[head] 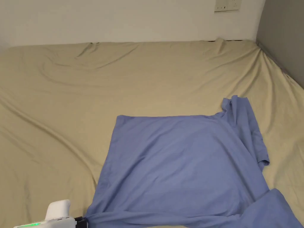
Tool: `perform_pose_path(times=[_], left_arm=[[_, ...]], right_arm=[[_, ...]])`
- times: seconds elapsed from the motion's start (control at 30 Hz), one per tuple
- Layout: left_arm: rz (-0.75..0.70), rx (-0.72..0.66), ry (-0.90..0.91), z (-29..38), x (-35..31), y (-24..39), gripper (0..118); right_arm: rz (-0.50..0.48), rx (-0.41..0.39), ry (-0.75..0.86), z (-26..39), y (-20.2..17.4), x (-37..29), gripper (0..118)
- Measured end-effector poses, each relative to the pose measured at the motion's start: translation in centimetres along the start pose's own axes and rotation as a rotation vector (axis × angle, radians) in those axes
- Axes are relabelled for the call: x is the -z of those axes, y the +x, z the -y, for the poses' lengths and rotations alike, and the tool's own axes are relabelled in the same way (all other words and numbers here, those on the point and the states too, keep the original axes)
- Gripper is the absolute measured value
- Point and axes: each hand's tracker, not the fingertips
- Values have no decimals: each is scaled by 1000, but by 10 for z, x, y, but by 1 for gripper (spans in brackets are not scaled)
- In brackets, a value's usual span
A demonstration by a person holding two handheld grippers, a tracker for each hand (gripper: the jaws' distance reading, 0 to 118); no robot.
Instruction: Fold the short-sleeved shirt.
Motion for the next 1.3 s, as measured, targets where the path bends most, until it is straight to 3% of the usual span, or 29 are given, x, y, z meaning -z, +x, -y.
perform_pose_path(times=[0.03,0.07,0.1,0.13,0.17,0.2,0.33,0.43,0.47,0.5,0.53,0.57,0.77,0.93,1.1,1.3], left_arm=[[-3,3,6,-1,-24,21,8],[8,1,12,-2,-34,28,8],[35,-22,31,-2,-39,32,8],[29,-27,31,-2,-45,36,8],[31,-28,35,-3,-41,24,8],[32,-28,47,-4,-44,21,8],[34,-17,56,-1,-45,9,8],[19,3,70,0,-48,14,8],[16,7,69,1,-48,15,8],[32,-5,59,1,-49,14,8],[29,-4,60,0,-50,11,8],[31,-9,61,2,-53,14,8],[73,-72,105,-17,-72,7,8],[94,-73,200,-85,-94,34,7],[33,7,144,-160,-40,53,7],[13,-74,-17,-200,59,41,7]], right_arm=[[3,2,-32,1,2,6,19],[-3,4,-45,2,4,11,46],[-22,4,-78,3,7,16,88],[-34,5,-134,8,12,25,118],[-39,4,-189,11,15,35,117],[-32,2,-136,14,18,37,117],[-25,-40,-335,51,34,84,117],[-36,-54,-416,49,29,98,112],[-33,-48,-406,51,31,102,105],[-30,-44,-403,51,32,102,80],[-32,-33,-401,45,29,97,30],[-45,-12,-389,43,29,94,15],[-100,0,-255,2,26,67,8],[-132,-69,-124,-74,24,69,8],[-116,-104,-130,-127,15,137,8],[-72,-118,-284,-140,18,248,8]])
